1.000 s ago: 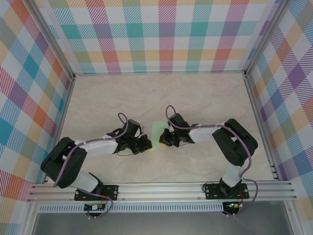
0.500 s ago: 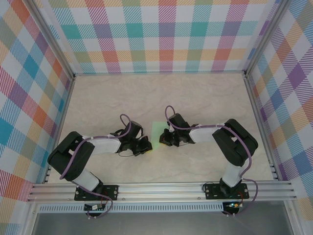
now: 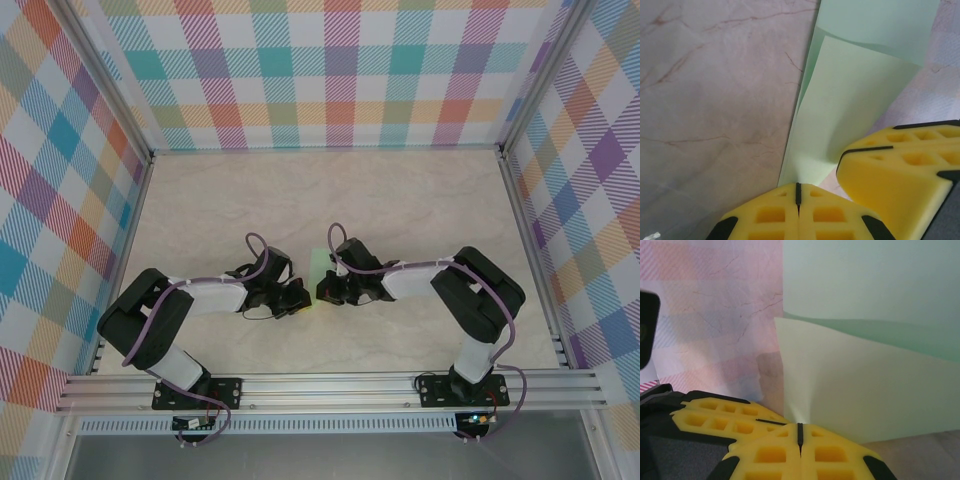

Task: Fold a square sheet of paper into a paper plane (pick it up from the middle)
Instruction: Third fold the triangle at the center of the table.

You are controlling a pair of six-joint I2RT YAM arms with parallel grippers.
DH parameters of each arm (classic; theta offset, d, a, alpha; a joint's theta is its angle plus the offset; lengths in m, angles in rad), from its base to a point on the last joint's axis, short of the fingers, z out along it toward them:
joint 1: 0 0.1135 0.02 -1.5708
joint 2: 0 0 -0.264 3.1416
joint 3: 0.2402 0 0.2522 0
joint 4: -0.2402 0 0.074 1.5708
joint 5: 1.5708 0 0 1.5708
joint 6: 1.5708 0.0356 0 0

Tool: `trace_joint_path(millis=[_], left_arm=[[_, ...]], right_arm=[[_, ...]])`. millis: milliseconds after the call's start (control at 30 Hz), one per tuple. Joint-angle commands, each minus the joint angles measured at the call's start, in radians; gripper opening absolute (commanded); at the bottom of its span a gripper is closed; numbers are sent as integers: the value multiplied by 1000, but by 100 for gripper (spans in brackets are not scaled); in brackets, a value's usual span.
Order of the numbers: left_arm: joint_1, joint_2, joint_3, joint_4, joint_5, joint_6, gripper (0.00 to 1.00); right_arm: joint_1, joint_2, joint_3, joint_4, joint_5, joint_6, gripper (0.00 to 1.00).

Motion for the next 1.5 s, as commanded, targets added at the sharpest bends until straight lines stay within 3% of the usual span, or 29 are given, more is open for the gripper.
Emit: trace_joint_path(millis=[0,467,1167,1467], left_arm=[[-2,27,-11,-107,-38,16,0],[-2,30,-14,-168,-52,16,0],[-2,46,-22,-205,-57,27,0],[-2,-6,58,-211,-48,61,0]], right_arm=[[21,-3,6,-18,-2,-2,4],[-17,38,36,-126,118,14,3],[-267,-10,-84,-52,151,-93,4],[-277,-173,-76,-86,98,-89,9]])
